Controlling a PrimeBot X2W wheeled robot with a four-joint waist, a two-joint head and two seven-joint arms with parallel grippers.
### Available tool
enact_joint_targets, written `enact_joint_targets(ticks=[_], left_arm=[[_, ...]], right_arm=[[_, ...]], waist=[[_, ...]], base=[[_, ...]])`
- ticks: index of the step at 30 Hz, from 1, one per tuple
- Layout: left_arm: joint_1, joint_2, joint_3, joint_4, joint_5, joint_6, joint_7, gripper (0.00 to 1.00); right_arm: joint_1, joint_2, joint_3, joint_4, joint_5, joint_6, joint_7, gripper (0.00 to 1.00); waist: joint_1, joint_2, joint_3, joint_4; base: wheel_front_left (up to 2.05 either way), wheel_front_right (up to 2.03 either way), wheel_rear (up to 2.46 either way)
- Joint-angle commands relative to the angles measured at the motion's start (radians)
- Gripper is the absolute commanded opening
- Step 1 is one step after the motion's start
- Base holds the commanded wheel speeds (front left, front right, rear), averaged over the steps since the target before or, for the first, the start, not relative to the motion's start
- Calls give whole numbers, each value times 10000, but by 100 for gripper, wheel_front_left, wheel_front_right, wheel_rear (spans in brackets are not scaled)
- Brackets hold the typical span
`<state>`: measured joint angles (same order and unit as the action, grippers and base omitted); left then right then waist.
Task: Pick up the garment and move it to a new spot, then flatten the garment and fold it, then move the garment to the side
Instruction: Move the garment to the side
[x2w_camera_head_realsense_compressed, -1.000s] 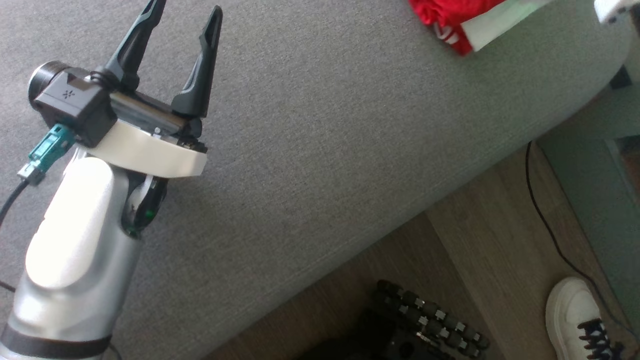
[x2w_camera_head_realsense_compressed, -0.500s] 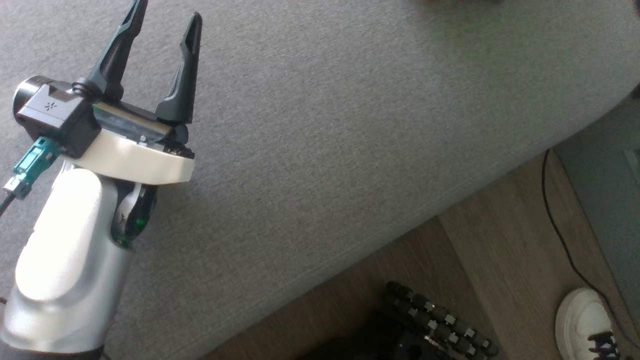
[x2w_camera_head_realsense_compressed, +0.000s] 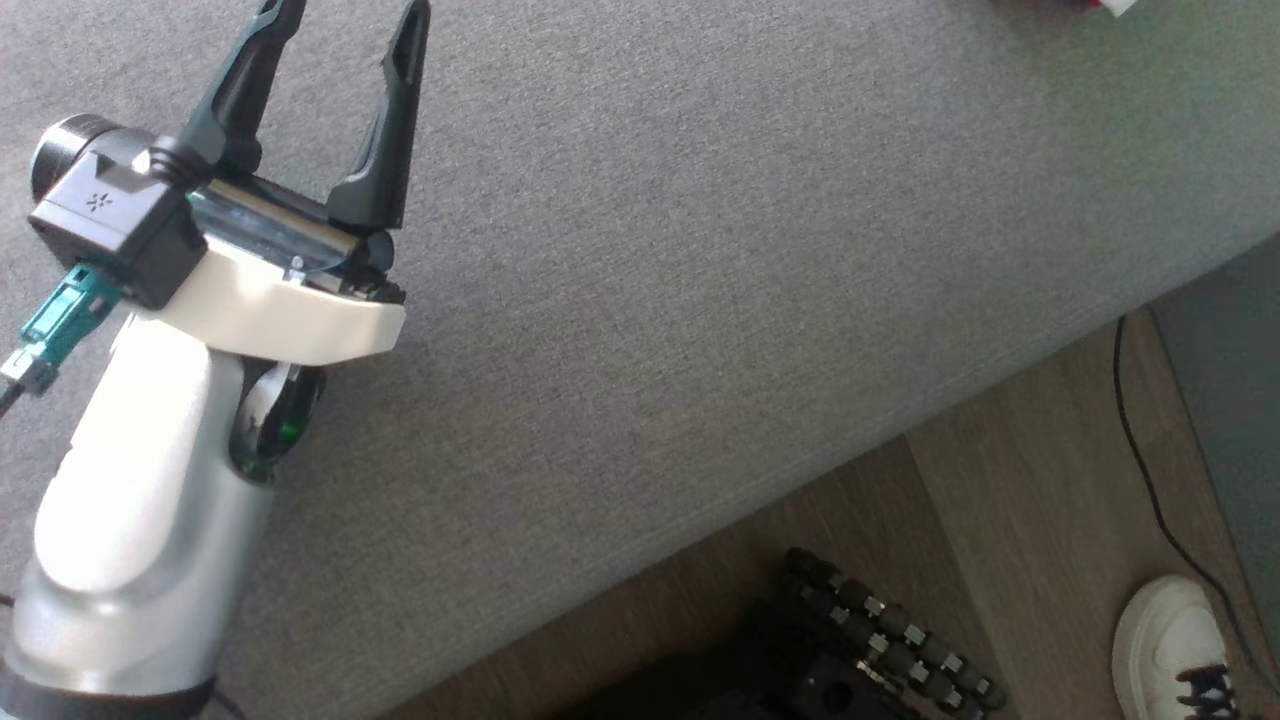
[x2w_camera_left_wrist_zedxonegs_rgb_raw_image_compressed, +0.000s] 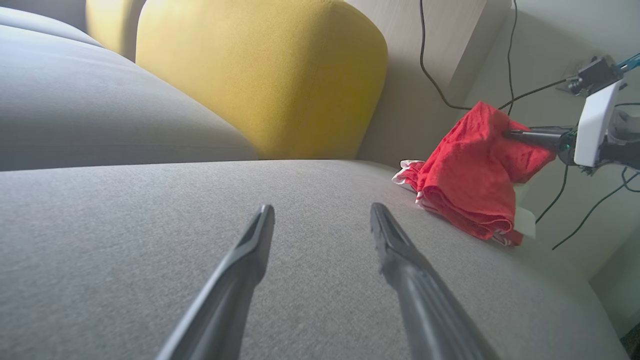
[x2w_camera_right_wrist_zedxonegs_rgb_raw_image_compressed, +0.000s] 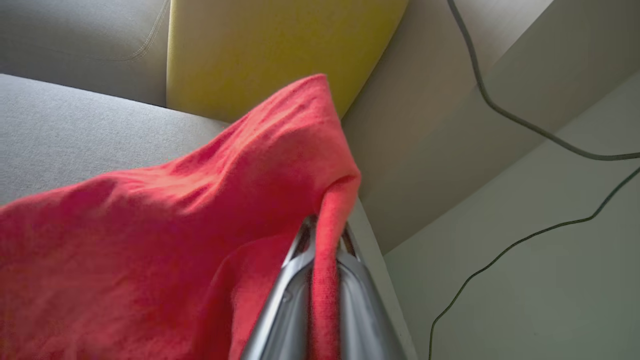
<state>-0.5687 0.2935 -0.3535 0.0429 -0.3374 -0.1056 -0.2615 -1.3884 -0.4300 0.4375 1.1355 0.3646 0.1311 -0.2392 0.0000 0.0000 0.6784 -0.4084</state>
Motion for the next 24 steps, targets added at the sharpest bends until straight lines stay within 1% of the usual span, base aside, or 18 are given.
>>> enact_joint_targets(ticks=[1, 2, 3, 9, 15, 19, 24], left_arm=[[9, 280, 328, 9, 4, 44, 2, 100], [-1, 286, 342, 8, 0, 48, 2, 100], [-9, 287, 352, 8, -2, 55, 2, 100], [12, 242, 363, 66, -14, 67, 0, 100], [59, -12, 418, 116, -52, 23, -2, 100], [227, -387, 656, 78, -80, -17, -2, 100], [698, -1007, 1174, -55, -55, -86, -2, 100]], right_arm=[[-145, -128, -74, -93, -51, -4, -84, 0], [-169, -124, -141, -49, -85, -4, -113, 28], [-178, -114, -215, 21, -96, -4, -132, 100], [-171, 47, -213, 83, -201, -4, -190, 100], [-265, 55, -55, -152, -218, -4, -211, 100], [-264, 52, 98, -691, -126, -4, -219, 100], [216, 31, -51, -1865, 105, -4, -223, 100]], waist=[[0, 0, 6, -4], [0, 0, 17, -10], [0, 0, 21, -15], [0, 0, -74, -129], [0, 0, -486, -98], [0, 0, -1052, 214], [0, 0, -2069, 955]], base=[[0, 0, 0], [0, 0, 0], [0, 0, 0], [0, 0, 0], [0, 0, 0], [0, 0, 0], [0, 0, 0]])
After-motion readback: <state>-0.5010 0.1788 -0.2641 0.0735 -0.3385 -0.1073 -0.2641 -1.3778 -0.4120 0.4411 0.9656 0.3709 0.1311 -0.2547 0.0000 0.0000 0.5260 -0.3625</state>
